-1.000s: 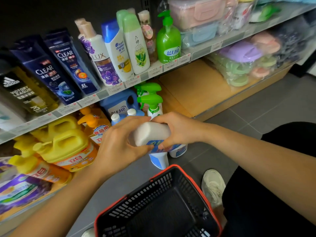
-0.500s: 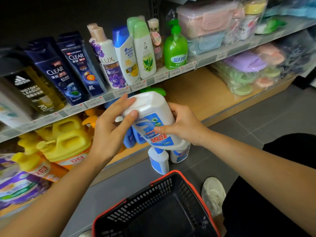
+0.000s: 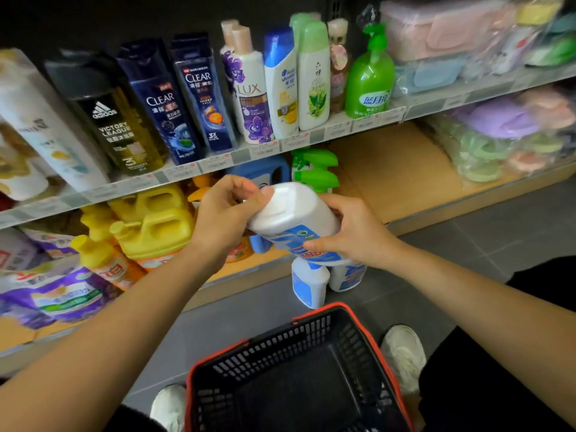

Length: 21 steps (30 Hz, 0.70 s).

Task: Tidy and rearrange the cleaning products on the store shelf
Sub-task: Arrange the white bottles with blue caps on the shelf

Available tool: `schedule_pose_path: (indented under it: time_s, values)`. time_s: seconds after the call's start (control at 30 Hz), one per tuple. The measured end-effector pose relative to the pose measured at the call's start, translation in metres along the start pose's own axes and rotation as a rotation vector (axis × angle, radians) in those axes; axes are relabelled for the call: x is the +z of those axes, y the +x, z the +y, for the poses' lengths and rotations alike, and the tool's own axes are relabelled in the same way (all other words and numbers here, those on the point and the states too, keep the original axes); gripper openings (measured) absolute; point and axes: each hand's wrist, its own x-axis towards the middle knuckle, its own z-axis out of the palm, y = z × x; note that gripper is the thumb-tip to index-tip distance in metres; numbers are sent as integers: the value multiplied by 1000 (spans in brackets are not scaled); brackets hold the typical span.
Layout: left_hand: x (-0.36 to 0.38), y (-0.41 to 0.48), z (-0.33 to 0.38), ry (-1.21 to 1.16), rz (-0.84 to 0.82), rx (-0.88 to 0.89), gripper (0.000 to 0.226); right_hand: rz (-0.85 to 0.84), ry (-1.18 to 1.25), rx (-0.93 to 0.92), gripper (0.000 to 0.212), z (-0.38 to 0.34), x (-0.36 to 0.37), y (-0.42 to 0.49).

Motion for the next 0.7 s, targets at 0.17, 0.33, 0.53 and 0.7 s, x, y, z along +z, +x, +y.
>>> schedule_pose_path:
  time_s: [0.17,0.33,0.53,0.7]
  values:
    - [-9,3,-5,-147,-60,-45,16,24,96,73,52,1,-5,2]
    - [-8,-2,-16,-148,-265,-109,30,120,376,174,39,-2,-11,1]
    - [10,-21,-51,163,-524,-259,34,207,655,241,45,-13,-17,2]
    - [27,-42,-73,273,-817,-102,36,290,822,285,48,-16,-24,3]
